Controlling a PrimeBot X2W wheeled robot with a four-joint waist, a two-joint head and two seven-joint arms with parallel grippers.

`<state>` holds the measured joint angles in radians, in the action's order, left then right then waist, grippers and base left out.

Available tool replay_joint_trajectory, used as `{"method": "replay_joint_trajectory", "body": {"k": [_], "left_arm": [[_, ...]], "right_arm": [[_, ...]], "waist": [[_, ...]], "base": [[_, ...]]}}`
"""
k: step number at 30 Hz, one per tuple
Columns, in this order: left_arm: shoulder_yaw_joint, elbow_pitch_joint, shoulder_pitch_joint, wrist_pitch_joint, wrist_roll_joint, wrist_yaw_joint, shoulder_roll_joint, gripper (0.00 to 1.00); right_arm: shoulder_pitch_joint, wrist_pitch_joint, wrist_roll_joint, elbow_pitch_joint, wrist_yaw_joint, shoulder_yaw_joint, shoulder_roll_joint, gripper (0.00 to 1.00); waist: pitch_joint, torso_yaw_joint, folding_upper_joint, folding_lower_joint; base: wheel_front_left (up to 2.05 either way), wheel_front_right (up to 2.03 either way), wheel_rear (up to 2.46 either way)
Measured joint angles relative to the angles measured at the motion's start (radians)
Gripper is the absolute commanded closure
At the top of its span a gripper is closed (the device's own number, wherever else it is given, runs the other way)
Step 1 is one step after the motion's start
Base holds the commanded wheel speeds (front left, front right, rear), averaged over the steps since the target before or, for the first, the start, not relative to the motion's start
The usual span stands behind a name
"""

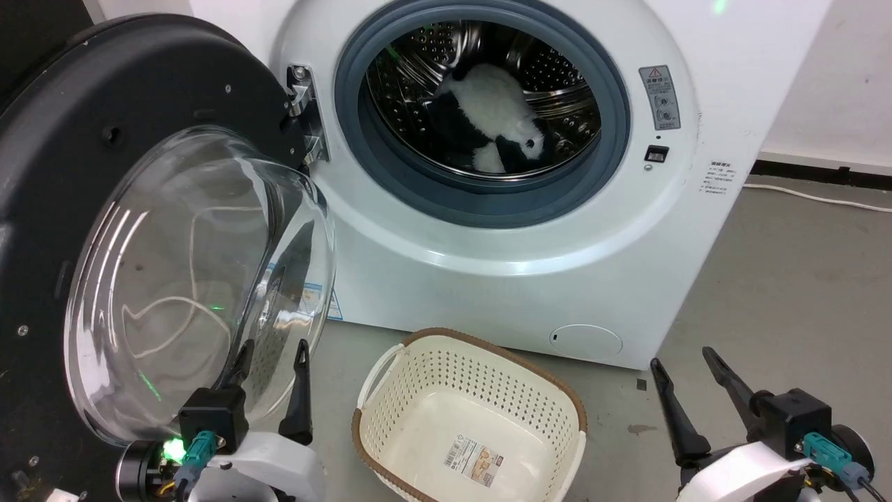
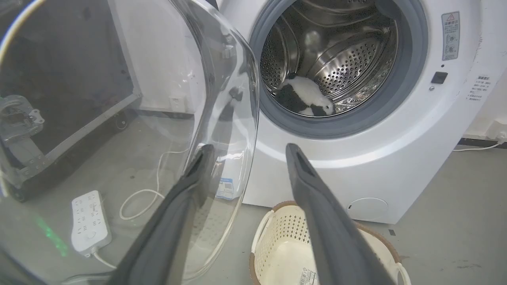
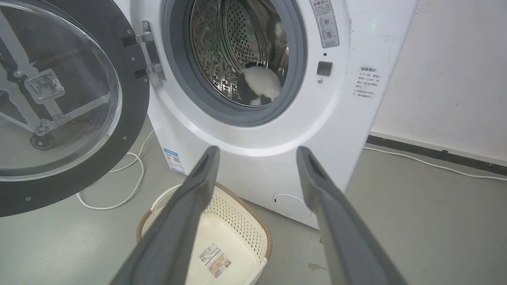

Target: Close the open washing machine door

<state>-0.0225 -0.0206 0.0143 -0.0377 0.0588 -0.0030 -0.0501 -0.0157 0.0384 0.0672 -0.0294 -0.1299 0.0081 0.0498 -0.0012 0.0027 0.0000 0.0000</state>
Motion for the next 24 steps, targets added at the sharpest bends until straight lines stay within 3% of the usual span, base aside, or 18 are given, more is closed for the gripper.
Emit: {"method": "replay_joint_trajectory", "body": {"k": [16,24], "left_arm": [[-0.025,-0.001,0.0,-0.033,0.034,-0.002,0.0,1.0],[0.006,0.145,0.005,-0.053,0.049,-0.019,0.0,1.0]], "right_arm": [[-0.011,0.034,0.052,-0.022,0.0,0.004,0.0,0.0],[-0.016,0.053,0.085,-0.037,0.0,0.005,0.0,0.0]], "waist": [[-0.005,0.01,0.0,0.0],[-0.01,0.044,0.0,0.0]], "base": [[0.0,0.0,0.0],[0.0,0.0,0.0]]}}
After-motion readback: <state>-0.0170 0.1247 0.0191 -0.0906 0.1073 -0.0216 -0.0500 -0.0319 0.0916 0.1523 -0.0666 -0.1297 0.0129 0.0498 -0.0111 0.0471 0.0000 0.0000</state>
